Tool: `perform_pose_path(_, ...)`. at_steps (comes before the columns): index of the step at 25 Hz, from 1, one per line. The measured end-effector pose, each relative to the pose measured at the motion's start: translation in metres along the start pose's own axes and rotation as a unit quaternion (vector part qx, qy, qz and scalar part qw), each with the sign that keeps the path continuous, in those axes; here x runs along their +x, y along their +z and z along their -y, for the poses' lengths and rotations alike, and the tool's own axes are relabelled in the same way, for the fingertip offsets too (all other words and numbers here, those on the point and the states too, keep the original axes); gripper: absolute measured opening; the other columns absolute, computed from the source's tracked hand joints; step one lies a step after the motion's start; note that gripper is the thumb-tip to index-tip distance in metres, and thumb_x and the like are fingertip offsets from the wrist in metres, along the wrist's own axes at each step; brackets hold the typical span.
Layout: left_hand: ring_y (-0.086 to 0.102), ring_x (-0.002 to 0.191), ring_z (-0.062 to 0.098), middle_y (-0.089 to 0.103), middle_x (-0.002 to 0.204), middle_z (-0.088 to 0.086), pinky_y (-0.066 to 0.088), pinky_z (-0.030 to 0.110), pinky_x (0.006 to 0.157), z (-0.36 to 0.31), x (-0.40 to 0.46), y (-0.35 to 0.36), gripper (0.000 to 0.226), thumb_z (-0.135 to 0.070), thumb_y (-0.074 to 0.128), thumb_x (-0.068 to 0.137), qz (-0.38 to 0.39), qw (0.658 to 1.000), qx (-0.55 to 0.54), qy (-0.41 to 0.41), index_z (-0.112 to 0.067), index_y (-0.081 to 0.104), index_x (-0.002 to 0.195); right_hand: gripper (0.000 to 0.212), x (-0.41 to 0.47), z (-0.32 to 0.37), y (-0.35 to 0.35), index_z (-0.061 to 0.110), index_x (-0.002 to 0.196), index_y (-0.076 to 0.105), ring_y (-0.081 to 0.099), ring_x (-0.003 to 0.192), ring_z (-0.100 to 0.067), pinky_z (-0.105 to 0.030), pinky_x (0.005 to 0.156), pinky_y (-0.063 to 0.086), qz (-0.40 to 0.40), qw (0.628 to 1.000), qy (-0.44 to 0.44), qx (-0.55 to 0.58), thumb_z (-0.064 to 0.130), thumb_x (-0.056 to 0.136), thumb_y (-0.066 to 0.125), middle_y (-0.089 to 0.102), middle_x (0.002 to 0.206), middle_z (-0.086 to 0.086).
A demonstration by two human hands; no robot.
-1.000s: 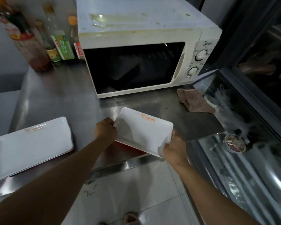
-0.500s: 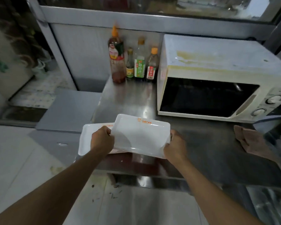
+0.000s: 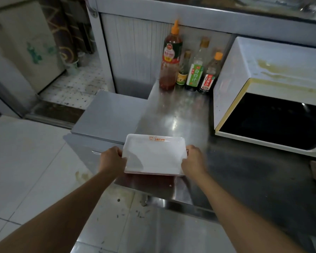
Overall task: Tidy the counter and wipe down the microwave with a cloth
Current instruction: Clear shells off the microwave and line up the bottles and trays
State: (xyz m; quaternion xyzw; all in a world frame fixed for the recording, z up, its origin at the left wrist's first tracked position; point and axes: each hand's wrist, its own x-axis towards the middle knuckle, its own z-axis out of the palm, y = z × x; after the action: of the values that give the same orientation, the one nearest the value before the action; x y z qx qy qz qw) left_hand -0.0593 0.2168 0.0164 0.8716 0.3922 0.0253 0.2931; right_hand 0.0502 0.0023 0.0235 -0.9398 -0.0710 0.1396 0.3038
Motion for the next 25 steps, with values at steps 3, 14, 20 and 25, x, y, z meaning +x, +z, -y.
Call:
perform_pose_path(3, 0.052, 0.072, 0.02, 0.058, 0.074, 0.001, 0.038, 0.026, 0.064, 0.009, 0.004, 0.004, 0.011, -0.016, 0.066, 0.08, 0.011, 1.0, 0.007, -0.005, -0.015, 0.056, 0.076, 0.037, 0.003, -0.002, 0.009, 0.005, 0.11, 0.055, 0.056, 0.097, -0.027, -0.035, 0.081, 0.051, 0.006, 1.0, 0.002, -0.014, -0.005, 0.074, 0.053, 0.055, 0.111, -0.012)
perform_pose_path(14, 0.057, 0.071, 0.019, 0.065, 0.08, 0.005, 0.044, 0.027, 0.061, 0.014, 0.01, 0.013, 0.014, -0.017, 0.068, 0.079, 0.027, 1.0, -0.016, -0.003, -0.013, 0.055, 0.079, 0.042, 0.005, -0.007, 0.016, 0.01, 0.121, 0.049, 0.055, 0.102, -0.027, -0.036, 0.09, 0.051, -0.004, 0.998, 0.007, -0.062, 0.0, 0.081, 0.06, 0.045, 0.122, -0.01)
perform_pose_path(20, 0.062, 0.094, 0.026, 0.066, 0.105, 0.007, 0.052, 0.037, 0.081, 0.01, 0.017, 0.012, 0.037, -0.03, 0.067, 0.083, 0.059, 0.998, 0.014, 0.023, -0.014, 0.052, 0.113, 0.048, -0.008, -0.016, 0.017, 0.012, 0.128, 0.041, 0.048, 0.112, -0.025, -0.036, 0.09, 0.048, 0.011, 0.996, -0.003, -0.084, 0.009, 0.083, 0.058, 0.042, 0.126, -0.009)
perform_pose_path(25, 0.061, 0.09, 0.025, 0.065, 0.112, 0.012, 0.051, 0.038, 0.083, 0.002, 0.034, 0.015, 0.038, -0.028, 0.058, 0.09, 0.071, 0.995, 0.048, 0.045, -0.009, 0.052, 0.123, 0.044, -0.016, -0.018, 0.026, 0.01, 0.127, 0.039, 0.049, 0.111, -0.029, -0.039, 0.091, 0.047, 0.012, 0.996, 0.0, -0.084, 0.008, 0.085, 0.051, 0.048, 0.123, -0.013)
